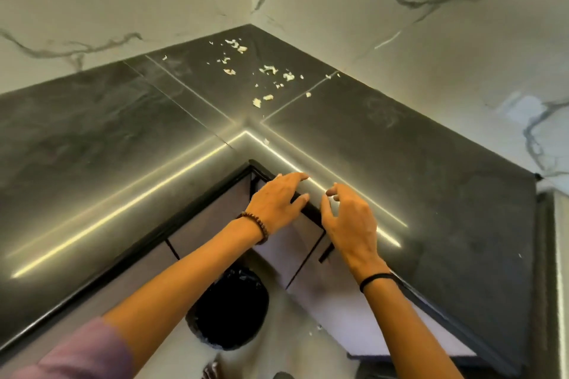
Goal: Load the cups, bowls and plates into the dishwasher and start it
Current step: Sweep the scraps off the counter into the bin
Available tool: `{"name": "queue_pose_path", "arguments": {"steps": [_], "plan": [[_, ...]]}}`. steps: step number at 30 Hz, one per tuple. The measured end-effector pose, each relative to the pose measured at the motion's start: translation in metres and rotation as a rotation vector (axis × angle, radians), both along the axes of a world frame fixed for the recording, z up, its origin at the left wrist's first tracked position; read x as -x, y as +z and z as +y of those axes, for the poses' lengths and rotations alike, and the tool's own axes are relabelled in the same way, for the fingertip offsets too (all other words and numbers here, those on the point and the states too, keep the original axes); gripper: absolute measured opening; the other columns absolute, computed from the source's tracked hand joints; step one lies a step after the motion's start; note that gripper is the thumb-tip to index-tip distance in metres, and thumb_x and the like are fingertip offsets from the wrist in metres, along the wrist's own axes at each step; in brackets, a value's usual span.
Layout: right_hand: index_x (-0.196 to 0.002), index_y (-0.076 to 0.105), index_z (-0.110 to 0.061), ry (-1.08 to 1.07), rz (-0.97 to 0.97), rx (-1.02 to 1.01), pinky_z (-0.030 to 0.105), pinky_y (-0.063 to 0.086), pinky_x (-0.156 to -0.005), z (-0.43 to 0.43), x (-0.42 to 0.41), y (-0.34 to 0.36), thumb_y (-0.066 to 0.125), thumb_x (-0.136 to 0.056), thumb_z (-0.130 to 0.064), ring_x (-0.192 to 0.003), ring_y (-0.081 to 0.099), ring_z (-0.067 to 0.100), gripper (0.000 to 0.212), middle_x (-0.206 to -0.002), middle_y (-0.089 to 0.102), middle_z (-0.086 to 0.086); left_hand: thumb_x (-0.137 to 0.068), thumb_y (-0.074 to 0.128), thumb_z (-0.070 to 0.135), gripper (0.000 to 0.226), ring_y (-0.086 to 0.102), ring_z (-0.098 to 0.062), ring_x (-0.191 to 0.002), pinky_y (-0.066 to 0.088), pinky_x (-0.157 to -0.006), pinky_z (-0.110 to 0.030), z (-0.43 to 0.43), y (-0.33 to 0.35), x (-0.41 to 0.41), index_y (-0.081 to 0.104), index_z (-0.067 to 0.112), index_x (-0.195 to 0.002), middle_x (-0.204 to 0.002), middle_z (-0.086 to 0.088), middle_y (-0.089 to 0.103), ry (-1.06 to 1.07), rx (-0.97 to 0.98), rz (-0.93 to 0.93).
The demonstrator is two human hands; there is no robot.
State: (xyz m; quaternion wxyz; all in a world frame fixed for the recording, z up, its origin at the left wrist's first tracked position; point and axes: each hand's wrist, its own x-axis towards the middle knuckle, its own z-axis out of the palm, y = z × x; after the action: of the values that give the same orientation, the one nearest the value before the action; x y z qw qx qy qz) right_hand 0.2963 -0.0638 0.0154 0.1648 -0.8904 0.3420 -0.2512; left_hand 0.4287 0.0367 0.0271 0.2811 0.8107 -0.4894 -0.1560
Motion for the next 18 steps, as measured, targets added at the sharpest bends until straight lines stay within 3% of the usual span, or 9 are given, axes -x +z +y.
{"name": "queue_pose_path", "arguments": {"steps": [3,6,8,10,12,14,18], "plan": [[-0.097,0.062,-0.016,0.071,0.005,-0.030,0.034,0.054,-0.066,-0.021,-0.036,0.000,0.063,-0.091,-0.023,-0.082,0.066,0.021,0.010,-0.093,0.069,0.002,-0.099,0.047,0.030,0.043,0.039,-0.022,-0.135,0.022,-0.114,-0.029,-0.012,0.004,-0.034,0.040,0.021,-0.141,-0.145,-0.002,0.044,0.067,0.000,-0.012],[-0.102,0.061,-0.018,0.164,0.030,-0.077,0.026,0.049,-0.069,-0.043,-0.071,-0.005,0.063,-0.091,-0.026,-0.090,0.065,0.019,0.014,-0.100,0.068,-0.002,-0.099,0.048,0.029,0.040,0.039,-0.021,-0.135,0.021,-0.116,-0.030,-0.026,-0.002,-0.070,0.045,0.020,-0.138,-0.144,-0.002,0.046,0.140,-0.028,0.012],[-0.116,0.061,-0.020,0.271,0.101,-0.105,0.027,0.048,-0.082,-0.060,-0.097,-0.012,0.060,-0.092,-0.032,-0.107,0.062,0.017,0.027,-0.119,0.066,-0.005,-0.098,0.048,0.030,0.036,0.036,-0.017,-0.138,0.019,-0.117,-0.030,-0.038,-0.010,-0.095,0.050,0.021,-0.133,-0.145,0.002,0.045,0.161,-0.060,-0.028],[-0.133,0.055,-0.018,0.449,0.187,-0.096,0.031,0.041,-0.105,-0.073,-0.123,-0.021,0.053,-0.097,-0.032,-0.132,0.047,0.014,0.039,-0.141,0.056,-0.004,-0.097,0.048,0.030,0.035,0.033,-0.013,-0.139,0.023,-0.116,-0.030,-0.044,-0.016,-0.117,0.051,0.023,-0.131,-0.145,0.004,0.044,0.218,-0.091,-0.064],[-0.142,0.048,-0.014,0.626,0.263,-0.047,0.036,0.030,-0.117,-0.083,-0.150,-0.034,0.043,-0.101,-0.027,-0.147,0.027,0.014,0.043,-0.154,0.040,-0.002,-0.096,0.048,0.031,0.036,0.032,-0.011,-0.139,0.033,-0.111,-0.033,-0.047,-0.022,-0.139,0.050,0.024,-0.132,-0.146,0.004,0.043,0.320,-0.127,-0.074],[-0.149,0.040,-0.014,0.764,0.336,0.055,0.037,0.020,-0.122,-0.092,-0.173,-0.047,0.036,-0.103,-0.028,-0.151,0.015,0.015,0.048,-0.161,0.026,-0.001,-0.096,0.048,0.032,0.042,0.027,-0.010,-0.142,0.033,-0.110,-0.033,-0.046,-0.027,-0.158,0.045,0.023,-0.137,-0.150,0.005,0.037,0.383,-0.191,-0.070],[-0.157,0.018,-0.017,0.881,0.436,0.164,0.030,-0.003,-0.123,-0.111,-0.215,-0.053,0.020,-0.104,-0.050,-0.150,-0.004,0.008,0.062,-0.163,0.008,-0.005,-0.096,0.051,0.039,0.058,0.018,-0.011,-0.146,0.025,-0.117,-0.032,-0.039,-0.032,-0.187,0.033,0.021,-0.147,-0.158,0.005,0.021,0.411,-0.268,-0.026]]}}
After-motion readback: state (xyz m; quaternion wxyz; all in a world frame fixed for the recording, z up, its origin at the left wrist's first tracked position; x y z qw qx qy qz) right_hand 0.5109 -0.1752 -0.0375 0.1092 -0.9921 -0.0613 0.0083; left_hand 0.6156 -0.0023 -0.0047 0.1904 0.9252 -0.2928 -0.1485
